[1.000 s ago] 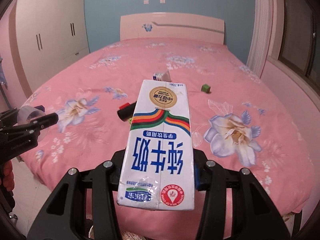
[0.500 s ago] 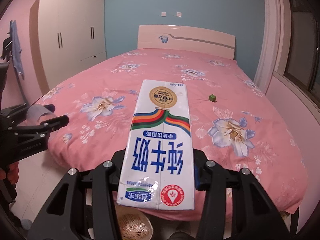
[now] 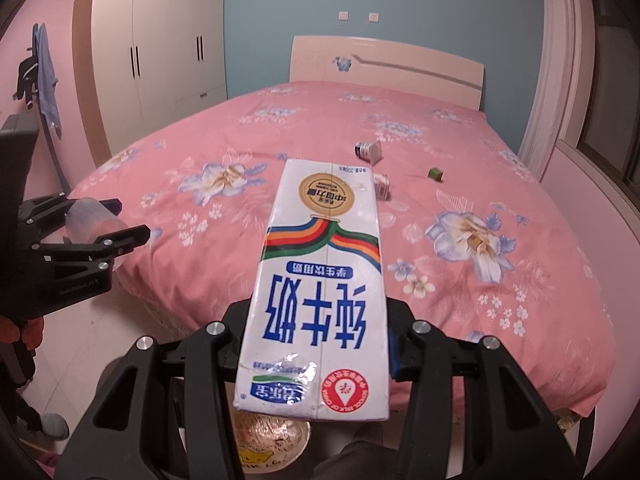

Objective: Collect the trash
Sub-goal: 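Carry the cup in the left tool while the right tool carries the carton to the bowl, then open the right tool dropping the carton into the bowl while the left tool releases the cup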

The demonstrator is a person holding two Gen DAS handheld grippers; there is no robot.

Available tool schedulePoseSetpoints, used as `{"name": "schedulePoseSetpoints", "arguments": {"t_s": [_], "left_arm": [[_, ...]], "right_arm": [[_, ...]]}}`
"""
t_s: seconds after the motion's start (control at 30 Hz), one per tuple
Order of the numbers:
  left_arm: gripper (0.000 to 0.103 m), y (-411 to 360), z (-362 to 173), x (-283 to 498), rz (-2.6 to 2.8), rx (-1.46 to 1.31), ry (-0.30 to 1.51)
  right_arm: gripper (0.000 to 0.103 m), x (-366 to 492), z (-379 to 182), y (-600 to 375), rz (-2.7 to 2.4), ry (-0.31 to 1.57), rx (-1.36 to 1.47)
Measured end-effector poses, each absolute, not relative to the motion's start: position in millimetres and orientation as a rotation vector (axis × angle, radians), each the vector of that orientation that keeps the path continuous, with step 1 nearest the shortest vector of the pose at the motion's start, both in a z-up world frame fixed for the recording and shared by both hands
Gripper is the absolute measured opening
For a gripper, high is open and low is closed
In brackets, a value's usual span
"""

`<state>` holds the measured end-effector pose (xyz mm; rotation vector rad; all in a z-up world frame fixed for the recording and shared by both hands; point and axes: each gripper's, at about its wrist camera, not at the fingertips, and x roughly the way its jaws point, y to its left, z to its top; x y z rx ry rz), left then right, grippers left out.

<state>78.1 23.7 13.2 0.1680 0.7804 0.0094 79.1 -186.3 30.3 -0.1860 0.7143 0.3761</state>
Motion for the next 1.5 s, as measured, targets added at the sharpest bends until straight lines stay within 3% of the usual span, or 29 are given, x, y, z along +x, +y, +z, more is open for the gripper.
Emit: {"name": "schedulePoseSetpoints", "arguments": {"t_s": [0.57,1.5], "left_arm": [[0.055,18.5,-96.8,82.5,-0.062,0.142,1.048],[0.055,7.4,-300.6,99.8,-0.128,0.022,1.554]], "right_arm": [[0.049,76.0,-83.4,-149.6,0.46,0.979,-0.273],[0.049,73.7,-309.0,-119.5,0.554,1.645,-0.277]]}}
